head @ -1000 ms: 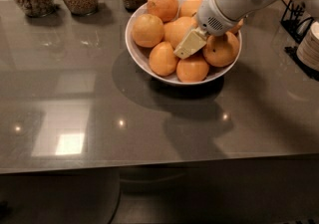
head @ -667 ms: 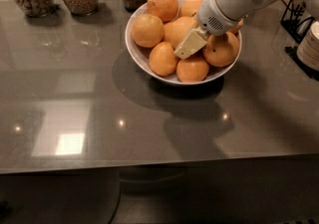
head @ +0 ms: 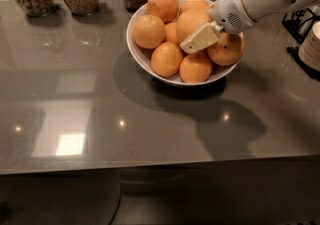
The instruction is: Pick orange from white bowl
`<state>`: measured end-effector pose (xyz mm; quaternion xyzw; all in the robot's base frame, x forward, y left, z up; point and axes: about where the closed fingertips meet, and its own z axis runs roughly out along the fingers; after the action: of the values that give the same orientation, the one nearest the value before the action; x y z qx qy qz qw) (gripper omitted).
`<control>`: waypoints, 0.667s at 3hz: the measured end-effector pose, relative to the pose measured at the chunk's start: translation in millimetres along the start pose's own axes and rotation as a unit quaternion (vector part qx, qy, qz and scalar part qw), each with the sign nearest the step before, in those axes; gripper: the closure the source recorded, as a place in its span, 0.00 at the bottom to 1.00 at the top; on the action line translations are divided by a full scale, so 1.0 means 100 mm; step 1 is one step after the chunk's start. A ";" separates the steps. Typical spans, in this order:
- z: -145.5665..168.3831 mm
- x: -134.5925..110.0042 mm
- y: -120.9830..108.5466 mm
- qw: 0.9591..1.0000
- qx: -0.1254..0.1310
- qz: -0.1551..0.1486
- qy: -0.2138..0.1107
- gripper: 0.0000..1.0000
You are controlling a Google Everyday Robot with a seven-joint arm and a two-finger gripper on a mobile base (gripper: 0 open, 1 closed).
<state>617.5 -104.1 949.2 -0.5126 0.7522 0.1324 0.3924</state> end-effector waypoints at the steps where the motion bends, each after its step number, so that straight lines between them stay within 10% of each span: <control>1: -0.19 -0.03 0.10 0.999 -0.026 0.007 -0.035 1.00; 2: -0.37 -0.17 0.22 0.997 -0.048 -0.006 -0.060 1.00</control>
Offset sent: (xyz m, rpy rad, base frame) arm -0.0530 -0.0034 0.0582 0.1641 -0.0097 0.1653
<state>584.5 -105.5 982.0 -0.5266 0.7168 0.1966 0.4127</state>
